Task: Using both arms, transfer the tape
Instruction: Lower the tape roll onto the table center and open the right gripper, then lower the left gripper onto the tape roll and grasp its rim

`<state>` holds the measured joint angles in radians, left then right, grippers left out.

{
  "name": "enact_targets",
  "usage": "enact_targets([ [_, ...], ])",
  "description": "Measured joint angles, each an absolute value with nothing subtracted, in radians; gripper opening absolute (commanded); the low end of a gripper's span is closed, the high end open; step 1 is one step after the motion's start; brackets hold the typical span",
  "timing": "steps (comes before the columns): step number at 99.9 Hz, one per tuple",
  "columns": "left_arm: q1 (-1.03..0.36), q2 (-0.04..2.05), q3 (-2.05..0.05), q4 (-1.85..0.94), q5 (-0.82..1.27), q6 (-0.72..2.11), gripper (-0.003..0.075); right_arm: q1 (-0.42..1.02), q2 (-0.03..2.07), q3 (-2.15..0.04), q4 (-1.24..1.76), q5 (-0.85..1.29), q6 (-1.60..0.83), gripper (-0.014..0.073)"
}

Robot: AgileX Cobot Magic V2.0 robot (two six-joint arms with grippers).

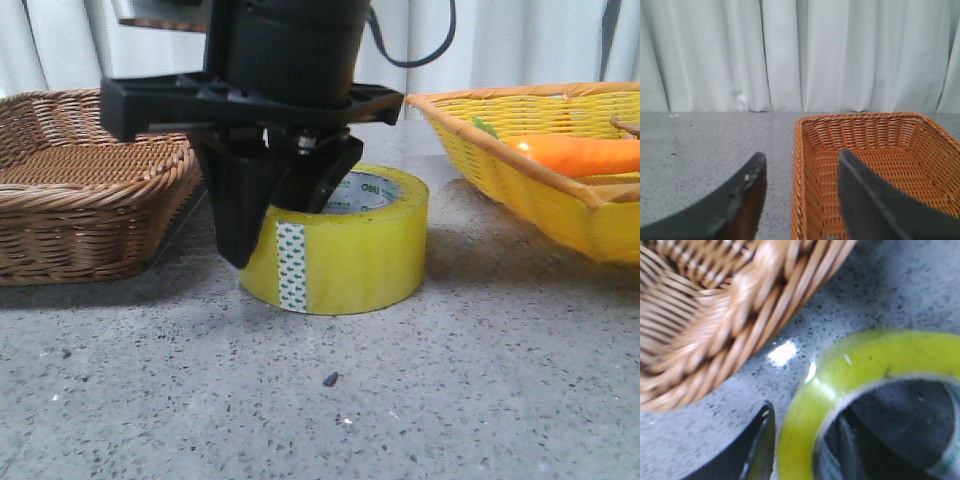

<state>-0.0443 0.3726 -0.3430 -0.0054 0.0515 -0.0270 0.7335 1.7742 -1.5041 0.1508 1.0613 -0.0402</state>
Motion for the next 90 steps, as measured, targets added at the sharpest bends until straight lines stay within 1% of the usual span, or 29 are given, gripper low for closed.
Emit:
enact_targets([
  [9,-0.044,0.373,-0.350,-0.009,0.039,-0.027,0.0418,0.734,1.718,-1.504,0.151,1.061,-0.040,0.0210],
  [16,-0.044,0.380,-0.369,-0.011,0.054,-0.027,0.0418,0.734,1.661,-1.504,0.151,1.061,-0.039,0.0163],
  [23,-0.047,0.397,-0.397,-0.011,0.077,-0.027,0.0418,0.734,1.600,-1.506,0.151,1.061,-0.039,0.0086],
  [27,-0.052,0.411,-0.415,-0.011,0.086,-0.027,0.0418,0.734,1.563,-1.506,0.148,1.061,-0.039,0.0025],
  [36,-0.094,0.448,-0.453,-0.011,0.094,-0.027,0.0418,0.734,1.483,-1.506,0.132,1.061,-0.038,-0.0074],
  [48,-0.183,0.514,-0.503,-0.011,0.095,-0.027,0.0418,0.734,1.384,-1.506,0.105,1.059,-0.036,-0.0074],
  [61,-0.309,0.605,-0.551,-0.011,0.095,-0.027,0.0418,0.734,1.282,-1.497,0.081,1.028,-0.036,-0.0074],
  [81,-0.518,0.786,-0.633,-0.011,0.099,-0.027,0.0418,0.734,1.114,-1.415,0.075,0.896,-0.036,-0.0073],
  [90,-0.602,0.878,-0.680,-0.011,0.112,-0.027,0.0417,0.734,1.036,-1.362,0.066,0.821,0.000,-0.0062],
])
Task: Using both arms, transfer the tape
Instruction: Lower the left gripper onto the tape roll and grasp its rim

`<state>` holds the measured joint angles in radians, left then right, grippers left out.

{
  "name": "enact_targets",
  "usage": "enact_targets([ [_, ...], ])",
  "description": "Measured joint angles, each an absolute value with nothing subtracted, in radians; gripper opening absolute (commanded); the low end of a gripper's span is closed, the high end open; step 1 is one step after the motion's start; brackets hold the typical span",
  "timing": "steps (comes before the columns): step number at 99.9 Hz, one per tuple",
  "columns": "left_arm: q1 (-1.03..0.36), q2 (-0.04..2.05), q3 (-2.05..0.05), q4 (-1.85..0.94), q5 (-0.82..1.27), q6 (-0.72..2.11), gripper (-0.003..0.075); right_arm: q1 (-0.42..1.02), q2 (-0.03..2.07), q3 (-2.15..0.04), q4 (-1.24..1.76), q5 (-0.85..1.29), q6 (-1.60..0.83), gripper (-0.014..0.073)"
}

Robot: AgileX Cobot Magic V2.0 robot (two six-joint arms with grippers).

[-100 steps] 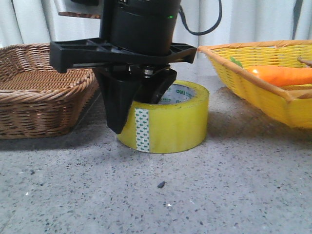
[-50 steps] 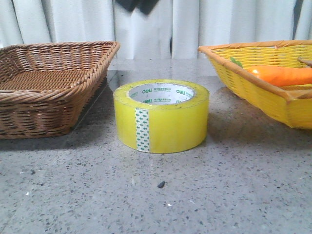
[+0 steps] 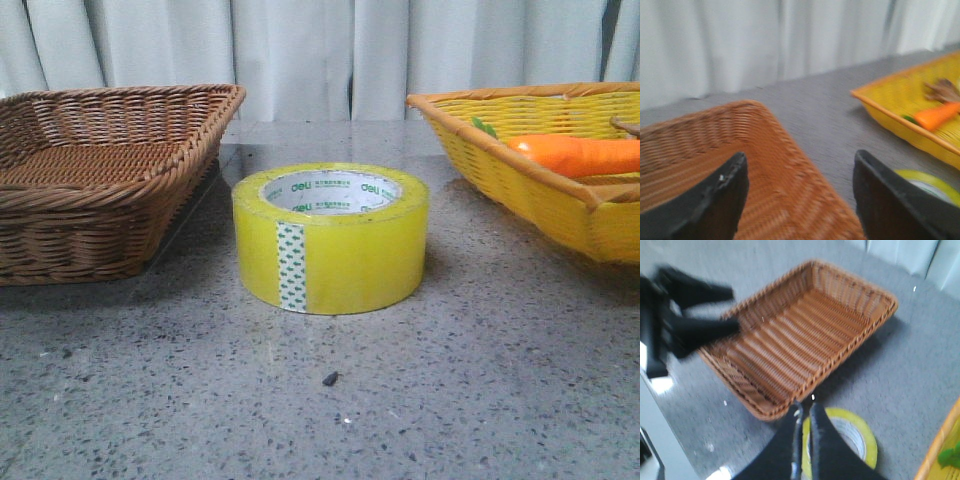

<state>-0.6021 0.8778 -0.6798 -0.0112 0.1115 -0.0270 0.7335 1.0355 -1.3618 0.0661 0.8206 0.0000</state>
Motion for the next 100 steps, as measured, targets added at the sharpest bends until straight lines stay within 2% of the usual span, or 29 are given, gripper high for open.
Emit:
enact_targets([
  [21,-0.771,1.099,-0.800,-0.013,0.170,-0.027,0.0417,0.734,0.872,-1.233,0.008,0.700,0.053,-0.0062],
  [50,-0.947,1.378,-1.001,-0.013,0.323,-0.027,0.0417,0.734,0.769,-1.148,0.000,0.704,0.060,-0.0062],
  [91,-0.969,1.602,-1.131,-0.013,0.438,-0.027,0.0417,0.734,0.769,-1.143,0.000,0.752,0.062,-0.0062],
  [100,-0.969,1.619,-1.135,-0.018,0.440,-0.027,0.0382,0.734,0.769,-1.143,0.000,0.752,0.062,-0.0062],
])
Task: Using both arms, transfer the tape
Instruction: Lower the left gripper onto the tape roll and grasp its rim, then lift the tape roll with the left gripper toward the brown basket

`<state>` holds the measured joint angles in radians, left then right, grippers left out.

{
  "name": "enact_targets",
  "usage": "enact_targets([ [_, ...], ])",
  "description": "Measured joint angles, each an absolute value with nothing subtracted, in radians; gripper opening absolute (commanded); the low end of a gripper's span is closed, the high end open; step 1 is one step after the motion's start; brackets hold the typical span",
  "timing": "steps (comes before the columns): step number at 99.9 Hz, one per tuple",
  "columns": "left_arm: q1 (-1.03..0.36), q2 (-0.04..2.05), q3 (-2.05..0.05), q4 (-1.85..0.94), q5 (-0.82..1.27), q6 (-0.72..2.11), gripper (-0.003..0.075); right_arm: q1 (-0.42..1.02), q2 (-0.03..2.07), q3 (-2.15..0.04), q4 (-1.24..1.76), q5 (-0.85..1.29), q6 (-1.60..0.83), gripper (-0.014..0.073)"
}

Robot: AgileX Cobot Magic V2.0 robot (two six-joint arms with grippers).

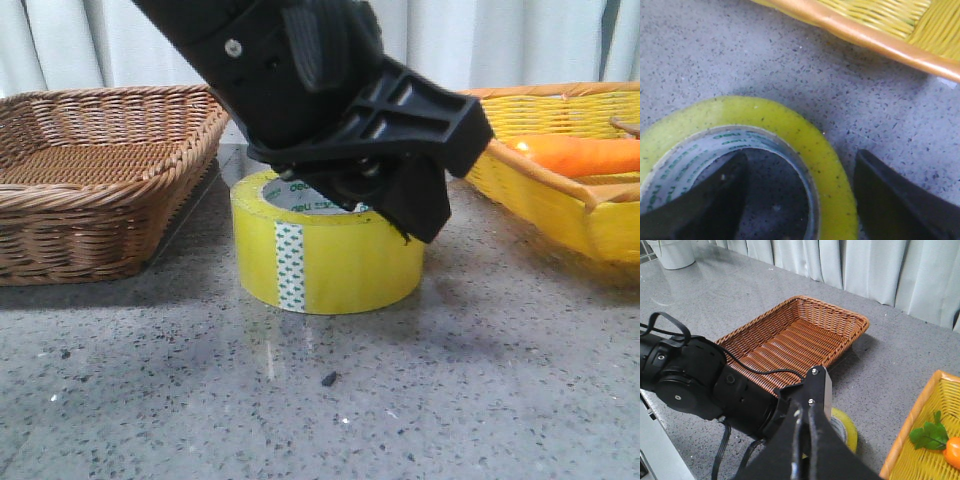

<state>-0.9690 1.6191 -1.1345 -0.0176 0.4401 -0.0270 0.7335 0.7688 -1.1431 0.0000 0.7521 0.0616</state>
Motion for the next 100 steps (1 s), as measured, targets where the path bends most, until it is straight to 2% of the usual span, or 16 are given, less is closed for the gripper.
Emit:
enact_targets([
  [16,-0.969,1.640,-1.136,-0.028,0.441,-0.027,0.0230,0.734,0.769,-1.143,-0.005,0.753,0.062,-0.0062],
  [37,-0.972,1.649,-1.138,-0.042,0.443,-0.033,-0.0022,0.734,0.767,-1.143,-0.005,0.753,0.062,-0.0062],
  [74,-0.972,1.632,-1.183,-0.033,0.514,-0.035,-0.0021,0.734,0.767,-1.143,-0.005,0.754,0.062,-0.0062],
  [100,-0.933,1.434,-1.266,0.028,0.607,-0.031,-0.0021,0.734,0.767,-1.143,-0.005,0.759,0.064,-0.0062],
])
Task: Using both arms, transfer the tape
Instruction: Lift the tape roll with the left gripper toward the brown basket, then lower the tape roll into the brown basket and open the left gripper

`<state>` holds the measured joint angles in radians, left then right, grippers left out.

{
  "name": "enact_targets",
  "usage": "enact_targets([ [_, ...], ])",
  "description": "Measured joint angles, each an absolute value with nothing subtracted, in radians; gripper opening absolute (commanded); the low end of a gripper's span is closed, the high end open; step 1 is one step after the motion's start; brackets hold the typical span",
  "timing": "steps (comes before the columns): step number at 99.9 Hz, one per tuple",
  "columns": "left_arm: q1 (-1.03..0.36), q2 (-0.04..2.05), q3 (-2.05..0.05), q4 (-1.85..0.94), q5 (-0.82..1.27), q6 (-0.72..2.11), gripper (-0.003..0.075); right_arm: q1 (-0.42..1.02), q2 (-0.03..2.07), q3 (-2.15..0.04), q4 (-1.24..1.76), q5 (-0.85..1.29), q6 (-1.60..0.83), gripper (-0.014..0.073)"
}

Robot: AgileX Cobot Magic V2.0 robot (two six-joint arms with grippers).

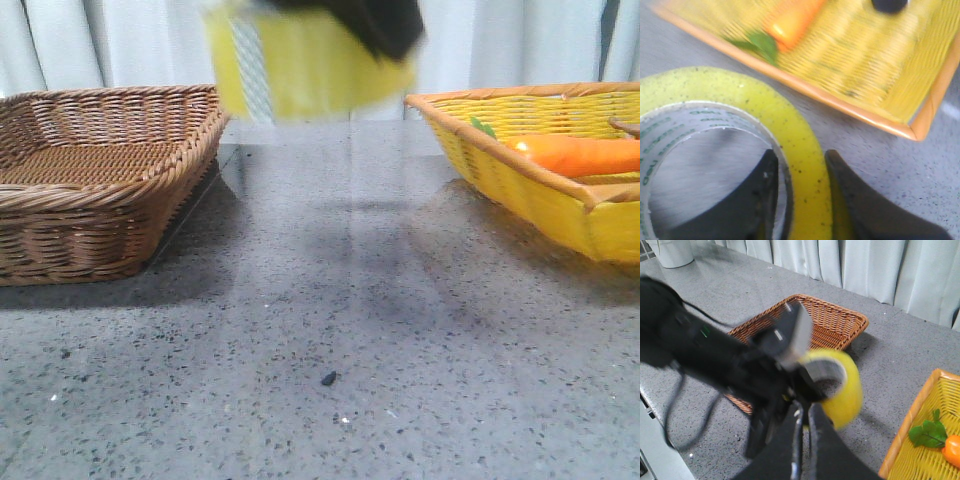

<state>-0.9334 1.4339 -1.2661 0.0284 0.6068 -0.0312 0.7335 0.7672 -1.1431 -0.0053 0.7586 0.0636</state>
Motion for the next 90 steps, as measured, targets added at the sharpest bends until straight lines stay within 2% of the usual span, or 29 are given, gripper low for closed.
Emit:
enact_targets([
  [19,-0.810,1.304,-1.266,0.075,0.757,-0.031,-0.0021,0.734,0.767,-1.143,-0.005,0.778,0.064,-0.0062],
  [39,-0.662,1.284,-1.193,0.086,0.836,-0.029,-0.0021,0.734,0.767,-1.143,-0.005,0.792,0.064,-0.0062],
  [60,-0.589,1.312,-1.089,0.068,0.755,-0.029,-0.0021,0.734,0.767,-1.143,-0.005,0.792,0.064,-0.0062],
  [82,-0.559,1.399,-1.070,0.039,0.713,-0.029,-0.0019,0.734,0.767,-1.143,-0.005,0.792,0.064,-0.0062],
  [90,-0.559,1.425,-1.070,0.022,0.700,-0.029,0.0026,0.734,0.767,-1.143,-0.005,0.792,0.064,-0.0062],
])
